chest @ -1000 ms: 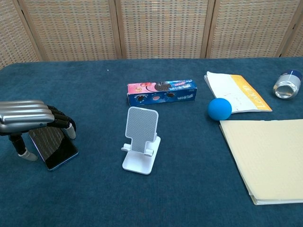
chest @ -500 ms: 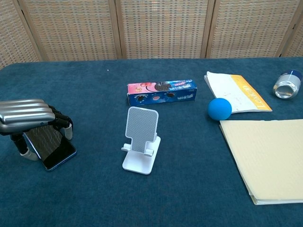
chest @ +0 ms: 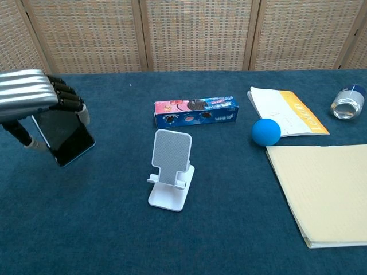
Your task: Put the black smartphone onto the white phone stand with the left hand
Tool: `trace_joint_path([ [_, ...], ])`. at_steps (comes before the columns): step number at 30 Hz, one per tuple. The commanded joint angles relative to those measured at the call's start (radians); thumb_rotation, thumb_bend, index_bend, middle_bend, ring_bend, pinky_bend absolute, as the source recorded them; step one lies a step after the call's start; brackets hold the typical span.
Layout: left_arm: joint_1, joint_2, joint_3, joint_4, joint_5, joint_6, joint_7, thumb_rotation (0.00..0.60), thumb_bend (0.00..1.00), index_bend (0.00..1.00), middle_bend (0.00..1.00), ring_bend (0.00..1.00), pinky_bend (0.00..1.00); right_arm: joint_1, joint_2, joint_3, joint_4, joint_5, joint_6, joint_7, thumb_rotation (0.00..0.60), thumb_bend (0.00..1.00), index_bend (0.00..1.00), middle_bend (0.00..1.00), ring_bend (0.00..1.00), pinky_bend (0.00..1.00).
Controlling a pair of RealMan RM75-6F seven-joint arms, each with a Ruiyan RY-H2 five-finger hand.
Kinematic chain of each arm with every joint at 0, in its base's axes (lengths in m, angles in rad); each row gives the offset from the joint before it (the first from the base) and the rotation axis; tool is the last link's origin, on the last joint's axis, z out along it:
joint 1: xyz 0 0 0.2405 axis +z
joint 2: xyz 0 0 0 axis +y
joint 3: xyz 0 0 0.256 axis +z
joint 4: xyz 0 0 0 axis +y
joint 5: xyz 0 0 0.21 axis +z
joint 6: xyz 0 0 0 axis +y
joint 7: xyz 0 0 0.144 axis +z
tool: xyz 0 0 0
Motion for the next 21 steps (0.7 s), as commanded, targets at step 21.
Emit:
trace_joint_path([
  [21,-0.319,-0.01,-0.127,-0.218,0.312,-0.123,0.618,0.6,0.0,0.52,0.45,0.48,0.37,0.0,0.012,-0.004,0.011,0.01,-0.023,0.043,0.6,0.0,0.0,0.0,0.0,0.0],
])
